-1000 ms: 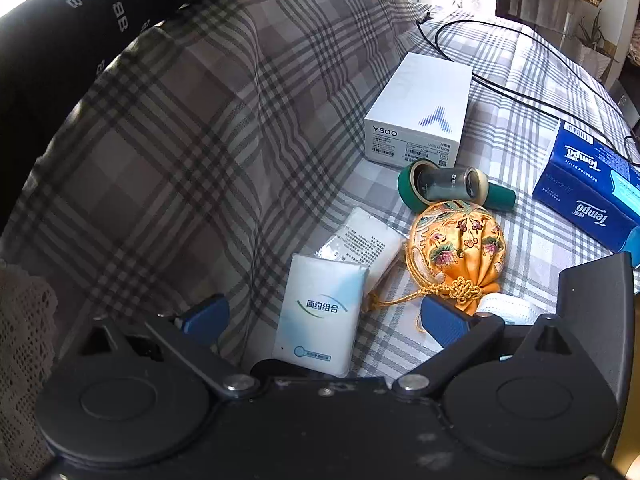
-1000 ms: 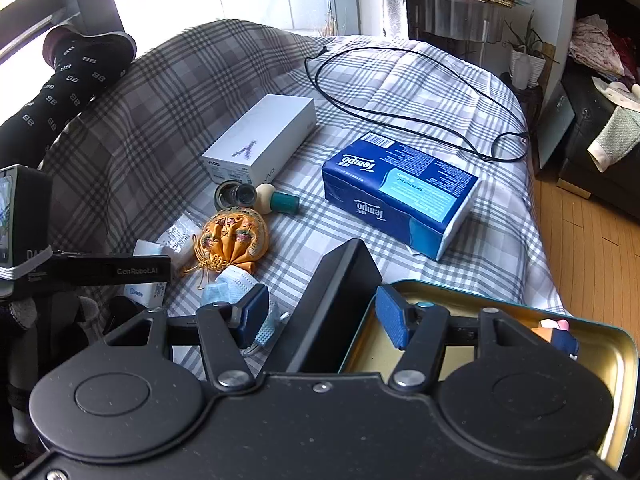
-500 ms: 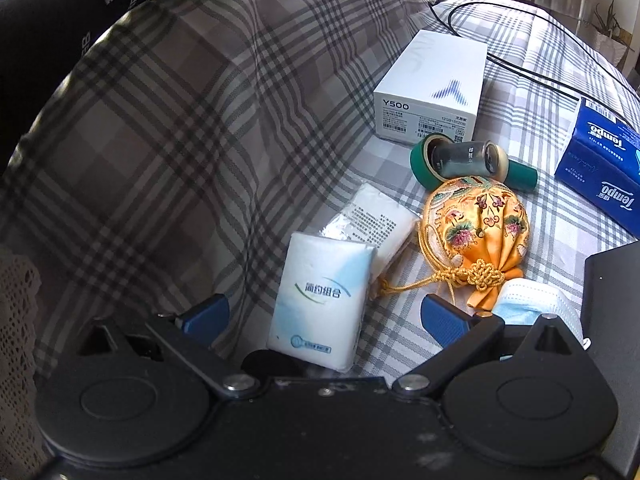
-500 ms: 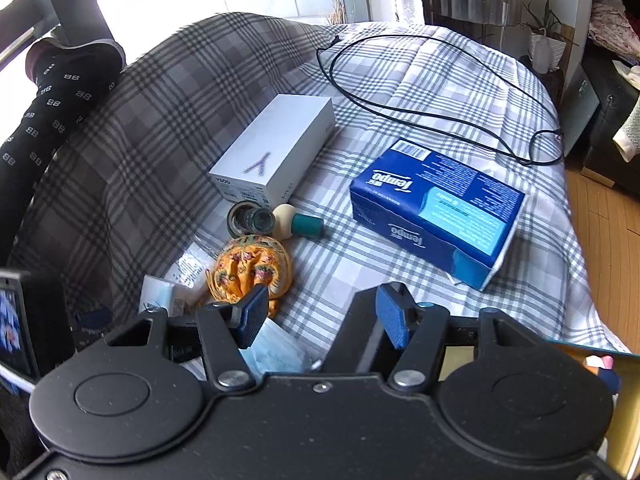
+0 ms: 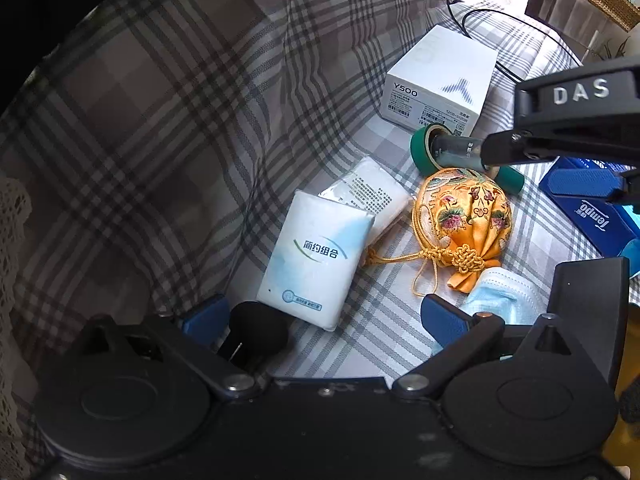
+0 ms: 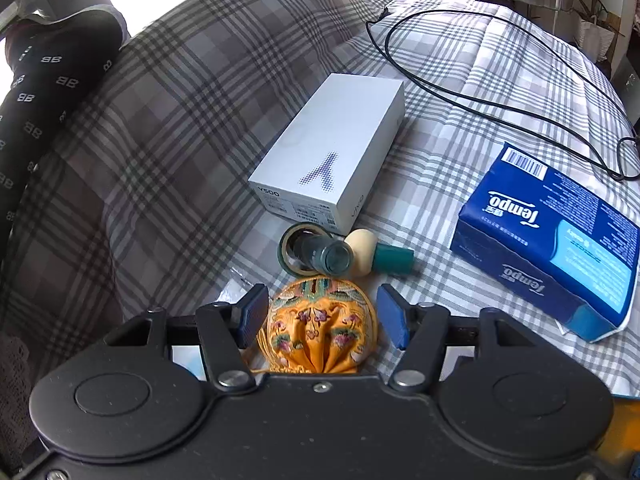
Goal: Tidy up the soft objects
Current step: 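Move the right gripper to the green-capped bottle beside the tape, then close the right gripper on the green-capped bottle and lift it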
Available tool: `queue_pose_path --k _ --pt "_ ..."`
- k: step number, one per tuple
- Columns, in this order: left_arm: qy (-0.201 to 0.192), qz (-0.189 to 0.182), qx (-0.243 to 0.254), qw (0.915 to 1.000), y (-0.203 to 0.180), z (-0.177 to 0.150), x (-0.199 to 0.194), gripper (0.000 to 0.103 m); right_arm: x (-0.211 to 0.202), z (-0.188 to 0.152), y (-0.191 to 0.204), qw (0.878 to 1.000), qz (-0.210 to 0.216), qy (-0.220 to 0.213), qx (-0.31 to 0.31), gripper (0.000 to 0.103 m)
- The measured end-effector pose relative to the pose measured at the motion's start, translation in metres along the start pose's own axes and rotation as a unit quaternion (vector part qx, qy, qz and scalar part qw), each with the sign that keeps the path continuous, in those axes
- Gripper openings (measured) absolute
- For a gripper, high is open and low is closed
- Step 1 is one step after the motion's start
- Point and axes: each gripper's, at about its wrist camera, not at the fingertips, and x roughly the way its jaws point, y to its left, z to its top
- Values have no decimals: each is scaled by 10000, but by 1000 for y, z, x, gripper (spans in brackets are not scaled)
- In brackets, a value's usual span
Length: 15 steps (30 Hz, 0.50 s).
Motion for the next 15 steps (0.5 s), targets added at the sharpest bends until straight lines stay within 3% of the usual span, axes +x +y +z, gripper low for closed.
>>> queue_pose_path --k 5,12,15 --pt "-54 -91 106 9999 -2 0 -4 102 18 9 6 9999 -123 -70 -90 58" --pt "-39 -121 118 9998 -1 2 -1 102 42 13 21 9970 -288 -148 -701 58" --pt "0 -125 118 9999 -1 3 1 102 50 10 26 9949 -390 -69 -927 51"
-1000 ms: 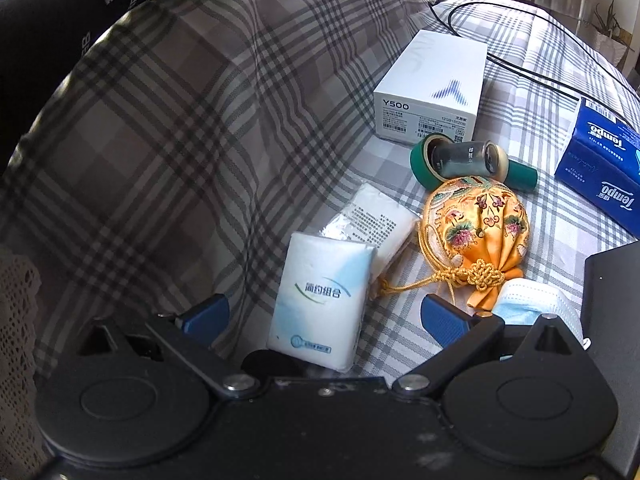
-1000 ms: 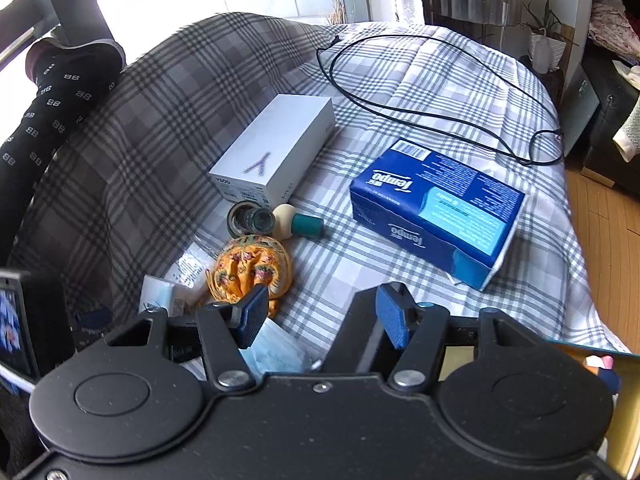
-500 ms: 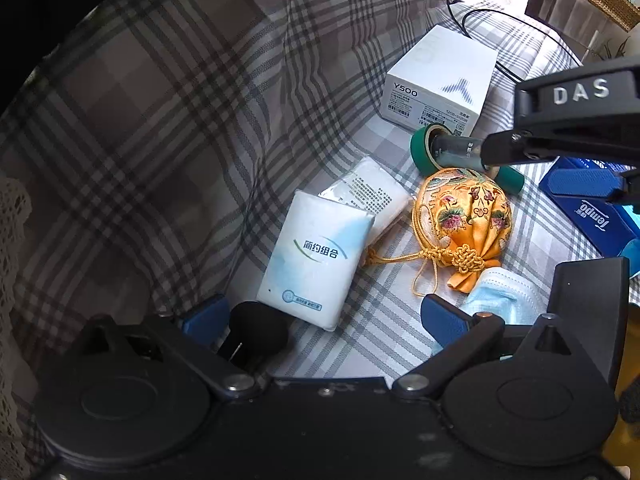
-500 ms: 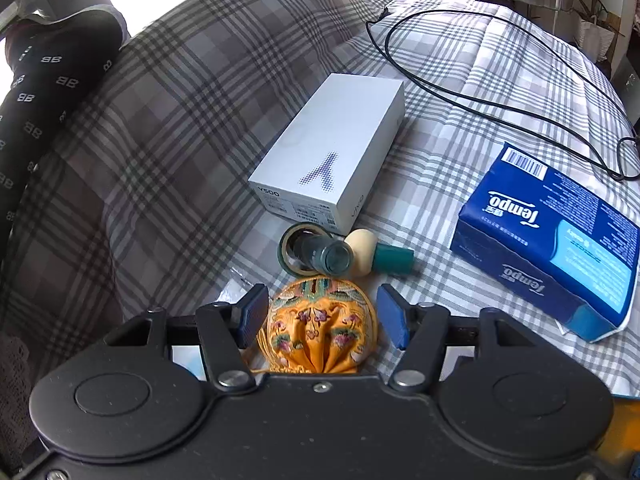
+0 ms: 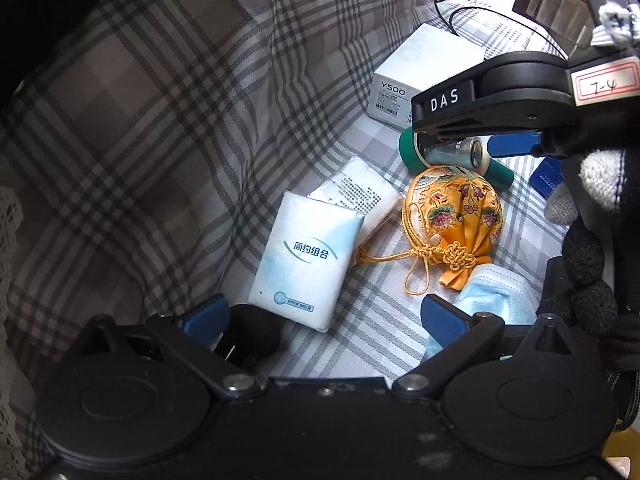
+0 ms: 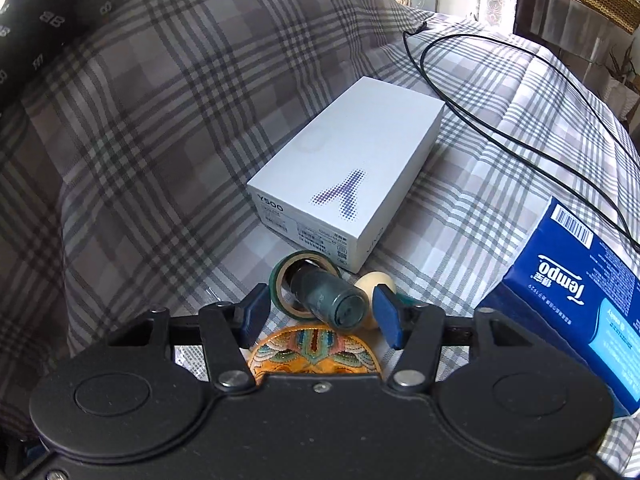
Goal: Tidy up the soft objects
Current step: 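Close the right gripper on the green-capped bottle and lift it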
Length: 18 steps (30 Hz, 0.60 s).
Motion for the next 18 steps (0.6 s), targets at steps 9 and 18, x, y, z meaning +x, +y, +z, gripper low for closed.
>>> queue_pose_path --k 9,18 --pt "3 21 -29 10000 2 0 1 102 -12 -9 -10 9994 334 45 29 3" --pt "4 14 117 9999 -4 -3 0 102 -2 2 -4 9995 -73 9 -308 26"
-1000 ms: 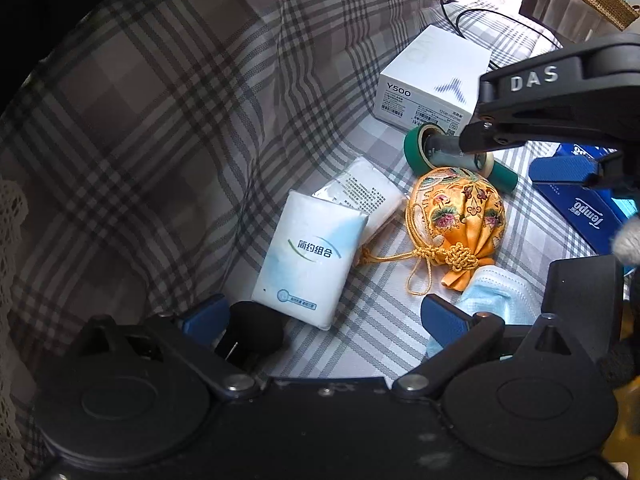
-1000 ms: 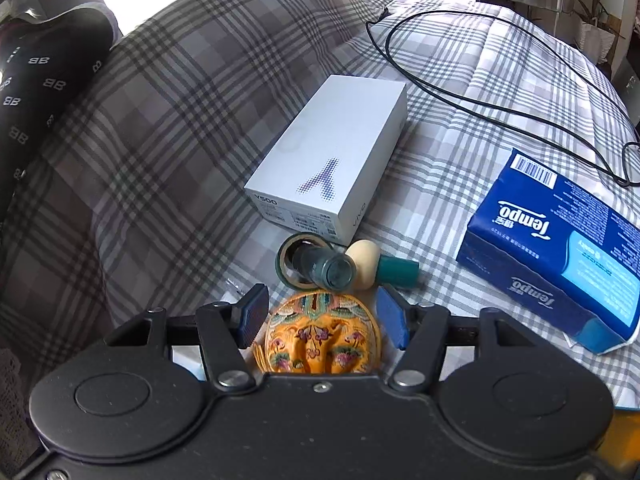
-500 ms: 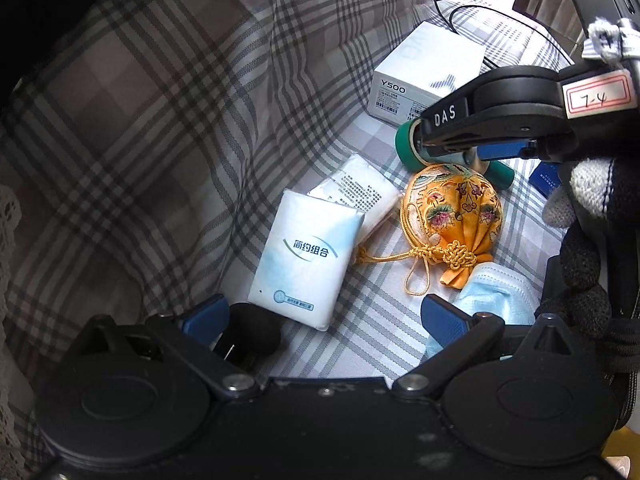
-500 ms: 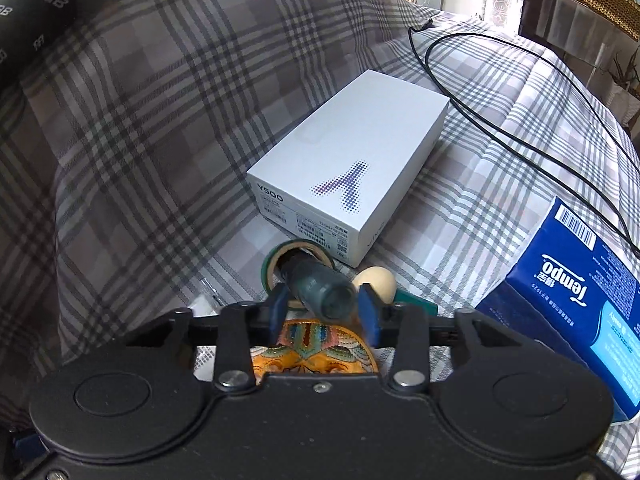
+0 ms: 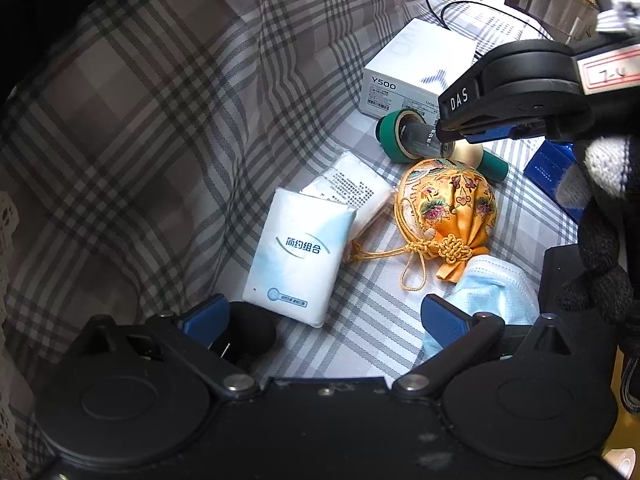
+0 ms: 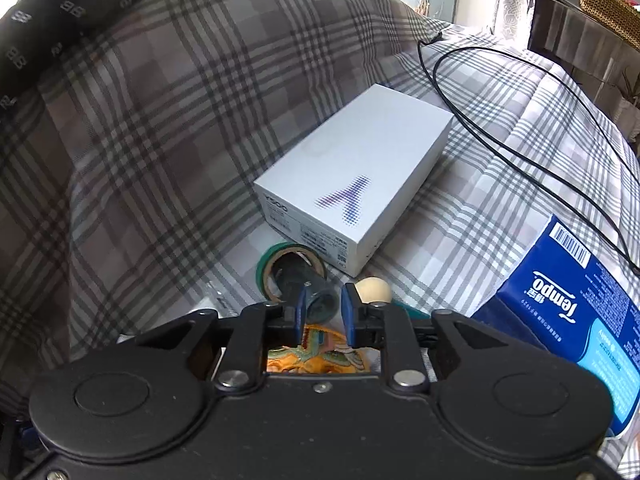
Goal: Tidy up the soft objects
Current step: 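Close the right gripper on the green-capped bottle and lift it, then grasp the white tissue pack with the left gripper while the right carries the bottle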
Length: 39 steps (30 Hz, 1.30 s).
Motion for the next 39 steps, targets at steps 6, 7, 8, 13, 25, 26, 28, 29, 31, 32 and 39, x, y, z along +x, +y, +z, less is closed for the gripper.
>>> queue_pose_path --k 6,7,8,13,25,26,28,29,31,32,39 --pt "57 -10 -147 9999 6 2 3 102 10 2 -26 9960 -384 -60 800 48" --pt "58 -21 -133 9999 6 2 3 102 8 2 -34 9938 -342 -138 1046 51" --pt "58 -33 -113 9999 5 2 3 102 8 2 -40 9914 -332 -182 1253 51" --pt "58 -49 -101 9999 5 2 3 102 13 5 -50 9872 -486 1 1519 53" --pt "62 11 -61 10000 5 2 6 102 36 2 -29 9891 -259 409 1391 63" --pt "64 29 -60 10000 5 2 7 102 38 2 -27 9897 -246 436 1344 62" --pt "74 62 -69 9999 6 3 9 102 39 -1 -24 9908 -218 410 1272 56" --pt "76 85 -73 9999 7 3 11 102 39 -2 -23 9915 -121 361 1246 52" --pt "77 154 -82 9998 8 4 14 102 36 -3 -22 9921 35 321 1212 43" --pt "78 186 -83 9998 9 5 16 102 33 -4 -21 9925 11 282 1188 40" --pt "-3 297 -3 9996 8 11 29 102 -1 -11 -24 9945 45 51 1045 39"
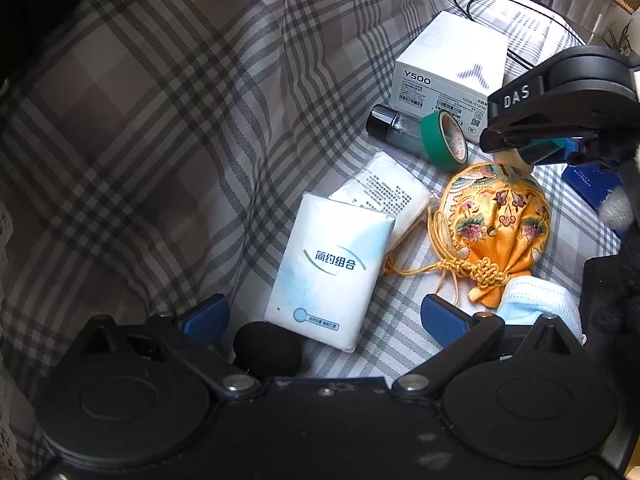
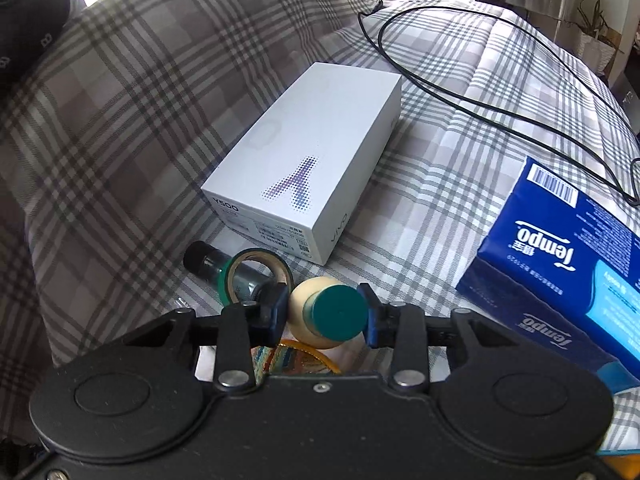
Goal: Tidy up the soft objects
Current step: 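Grasp the white tissue pack with the left gripper while the right carries the bottle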
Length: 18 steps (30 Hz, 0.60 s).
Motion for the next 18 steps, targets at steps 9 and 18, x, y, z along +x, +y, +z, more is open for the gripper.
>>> queue_pose_path --k 9,18 --pt "-72 -165 89 9998 -4 11 16 100 -44 -10 -21 9993 156 -215 264 39" --pt "28 -492 60 9988 4 15 26 49 -89 -18 -39 9969 257 -566 477 39"
